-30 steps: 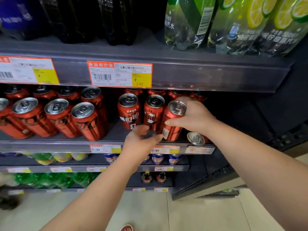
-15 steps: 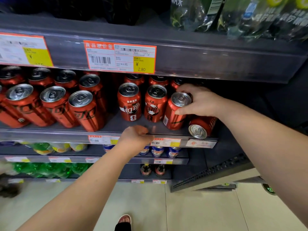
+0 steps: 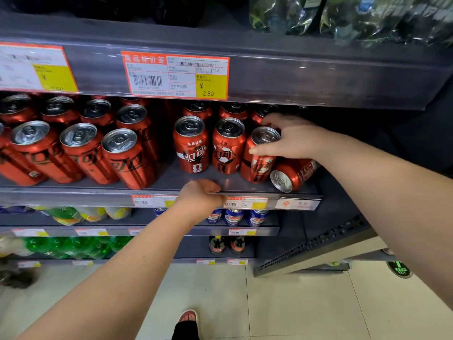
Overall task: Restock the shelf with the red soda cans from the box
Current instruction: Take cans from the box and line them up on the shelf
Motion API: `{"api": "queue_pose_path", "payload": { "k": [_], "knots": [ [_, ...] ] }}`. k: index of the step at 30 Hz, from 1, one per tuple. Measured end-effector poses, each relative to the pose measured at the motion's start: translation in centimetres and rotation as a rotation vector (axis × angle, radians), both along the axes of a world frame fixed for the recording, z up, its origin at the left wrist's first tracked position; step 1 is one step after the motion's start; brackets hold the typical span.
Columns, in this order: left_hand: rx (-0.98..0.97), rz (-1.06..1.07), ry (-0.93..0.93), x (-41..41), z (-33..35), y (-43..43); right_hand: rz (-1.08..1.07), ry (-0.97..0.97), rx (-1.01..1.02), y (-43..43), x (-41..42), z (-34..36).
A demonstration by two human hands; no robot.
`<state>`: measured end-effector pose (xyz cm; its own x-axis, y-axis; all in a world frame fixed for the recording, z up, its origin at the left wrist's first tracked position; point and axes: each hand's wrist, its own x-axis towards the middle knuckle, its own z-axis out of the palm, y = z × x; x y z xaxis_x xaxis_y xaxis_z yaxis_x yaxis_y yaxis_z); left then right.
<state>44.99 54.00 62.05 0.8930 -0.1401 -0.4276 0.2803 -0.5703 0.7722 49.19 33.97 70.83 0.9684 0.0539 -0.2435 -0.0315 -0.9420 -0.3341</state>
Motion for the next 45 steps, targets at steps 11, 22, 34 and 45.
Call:
{"api": "queue_pose_path", "payload": {
  "k": [11,22,34,45],
  "knots": [
    [-0.108,0.071,-0.025,-0.3,0.4,-0.1,-0.092,0.053,-0.009,-2.7,-0.9,0.1],
    [-0.354,0.146,-0.088,-1.7,0.4,-2.5,0.048,0.045,-0.274,-3.7,-4.7,-6.3],
    [-0.323,0.098,-0.069,-1.6,1.0,-3.4,-0.678,-0.336,0.732,-3.6,-6.1,-4.9],
    [0.047,-0.015,-0.154,-0.6,-0.2,-1.8,-0.797,-0.186,0.918,-4.4,-6.0,-3.7]
  ]
}}
